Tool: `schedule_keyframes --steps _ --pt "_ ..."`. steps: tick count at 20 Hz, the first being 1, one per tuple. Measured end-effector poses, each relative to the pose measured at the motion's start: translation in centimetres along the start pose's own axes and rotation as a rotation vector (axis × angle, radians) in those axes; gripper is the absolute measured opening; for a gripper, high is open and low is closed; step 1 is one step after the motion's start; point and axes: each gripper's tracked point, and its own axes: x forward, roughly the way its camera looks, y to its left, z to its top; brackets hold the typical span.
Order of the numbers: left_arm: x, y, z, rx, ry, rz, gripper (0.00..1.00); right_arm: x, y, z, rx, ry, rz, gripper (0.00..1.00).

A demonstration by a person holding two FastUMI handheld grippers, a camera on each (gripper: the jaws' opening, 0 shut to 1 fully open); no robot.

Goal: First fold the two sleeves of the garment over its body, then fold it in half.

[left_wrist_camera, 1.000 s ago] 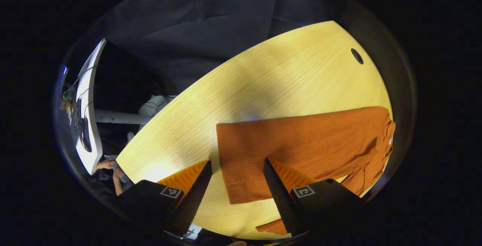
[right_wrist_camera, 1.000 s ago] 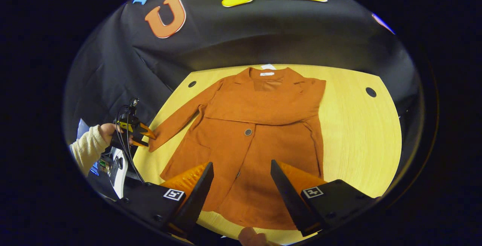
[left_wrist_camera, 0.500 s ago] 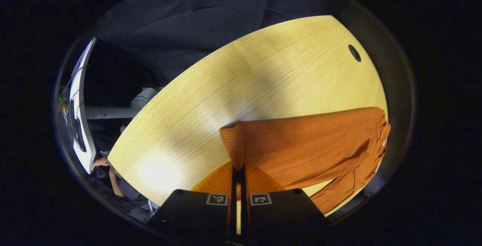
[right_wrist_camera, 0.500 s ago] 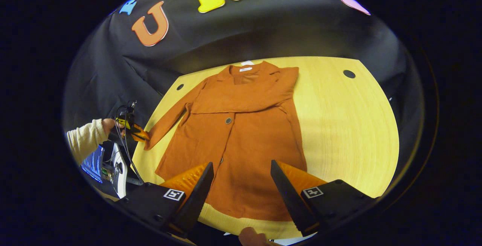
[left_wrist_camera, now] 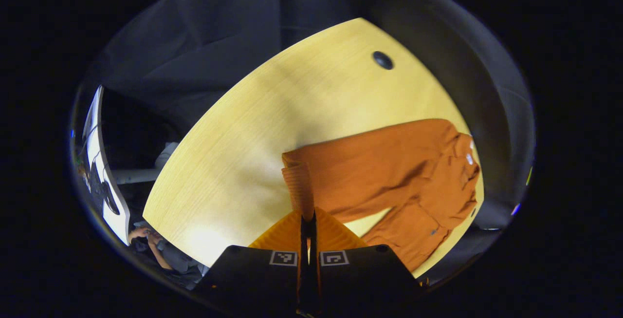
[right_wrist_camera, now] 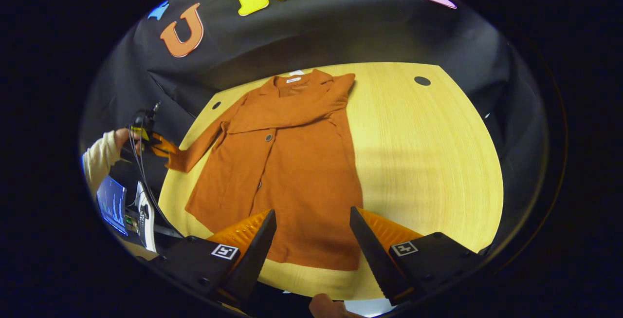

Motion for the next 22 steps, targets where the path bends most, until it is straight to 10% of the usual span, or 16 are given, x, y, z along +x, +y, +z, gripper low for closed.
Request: schedule_keyframes --steps 11,22 --pt "-2.9 -27.6 0.0 0.393 -0.116 -0.285 0.03 -3.3 -7.9 0.4 0.036 -0.032 -0.028 0.93" --pt "6.4 -46.1 -11.4 0.557 0.006 -0.324 0.03 -4.7 -16.6 0.8 0.094 -0.032 -0.093 0.93"
